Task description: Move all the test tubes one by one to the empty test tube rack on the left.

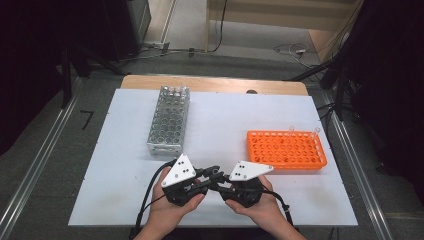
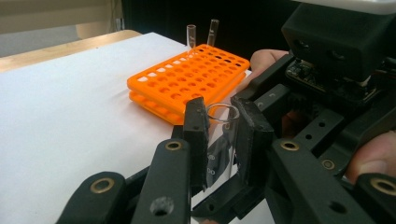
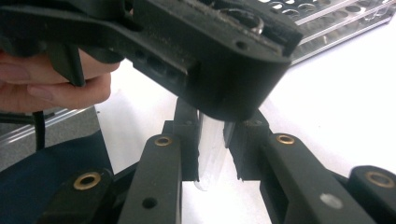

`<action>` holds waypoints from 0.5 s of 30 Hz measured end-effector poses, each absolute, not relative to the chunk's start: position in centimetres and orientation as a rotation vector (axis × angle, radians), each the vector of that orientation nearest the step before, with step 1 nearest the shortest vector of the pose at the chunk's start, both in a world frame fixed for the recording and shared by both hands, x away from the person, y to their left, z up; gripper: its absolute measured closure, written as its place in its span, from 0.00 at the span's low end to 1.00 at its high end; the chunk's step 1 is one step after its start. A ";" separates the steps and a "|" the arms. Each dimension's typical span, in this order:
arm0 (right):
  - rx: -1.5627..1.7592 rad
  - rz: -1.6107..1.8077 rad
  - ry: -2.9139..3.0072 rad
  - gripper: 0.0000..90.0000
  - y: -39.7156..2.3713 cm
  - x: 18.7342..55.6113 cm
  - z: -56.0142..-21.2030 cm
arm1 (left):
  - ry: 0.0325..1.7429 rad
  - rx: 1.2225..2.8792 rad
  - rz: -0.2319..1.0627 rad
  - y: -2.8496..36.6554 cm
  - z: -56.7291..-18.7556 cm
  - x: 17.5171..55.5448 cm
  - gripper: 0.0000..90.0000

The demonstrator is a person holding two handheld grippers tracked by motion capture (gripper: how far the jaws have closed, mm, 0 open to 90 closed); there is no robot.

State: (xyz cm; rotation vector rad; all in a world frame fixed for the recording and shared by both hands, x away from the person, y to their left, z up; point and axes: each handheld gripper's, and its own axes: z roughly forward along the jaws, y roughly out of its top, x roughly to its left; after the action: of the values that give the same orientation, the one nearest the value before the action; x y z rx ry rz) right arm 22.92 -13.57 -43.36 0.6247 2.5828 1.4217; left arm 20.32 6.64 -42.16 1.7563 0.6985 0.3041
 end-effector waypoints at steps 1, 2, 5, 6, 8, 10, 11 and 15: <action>0.627 1.423 2.582 0.79 -13.6 22.9 -43.4 | 0.706 1.748 0.303 6.7 -42.1 20.3 0.84; 0.625 1.426 2.584 0.76 -13.7 22.9 -43.3 | 0.708 1.744 0.303 6.8 -42.1 20.4 0.84; 0.606 1.430 2.592 0.62 -13.8 22.8 -43.3 | 0.717 1.725 0.298 7.3 -41.9 20.5 0.84; 0.598 1.433 2.595 0.55 -13.9 22.7 -43.2 | 0.723 1.722 0.298 7.4 -41.9 20.5 0.84; 0.584 1.423 2.598 0.44 -14.2 22.7 -43.2 | 0.728 1.713 0.305 7.6 -41.7 20.6 0.84; 0.593 1.436 2.595 0.35 -14.7 22.8 -43.1 | 0.727 1.713 0.315 7.8 -41.5 20.7 0.84; 0.603 1.442 2.587 0.30 -15.1 22.9 -43.0 | 0.724 1.718 0.319 7.9 -41.5 20.8 0.84; 0.629 1.446 2.574 0.17 -16.2 23.0 -42.9 | 0.738 1.710 0.328 8.4 -41.3 21.0 0.84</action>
State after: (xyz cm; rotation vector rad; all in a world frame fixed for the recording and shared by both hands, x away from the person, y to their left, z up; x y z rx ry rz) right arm 22.95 -16.16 -42.92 0.6293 2.5744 1.4459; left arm 20.98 8.39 -41.35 1.7104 0.7377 0.3279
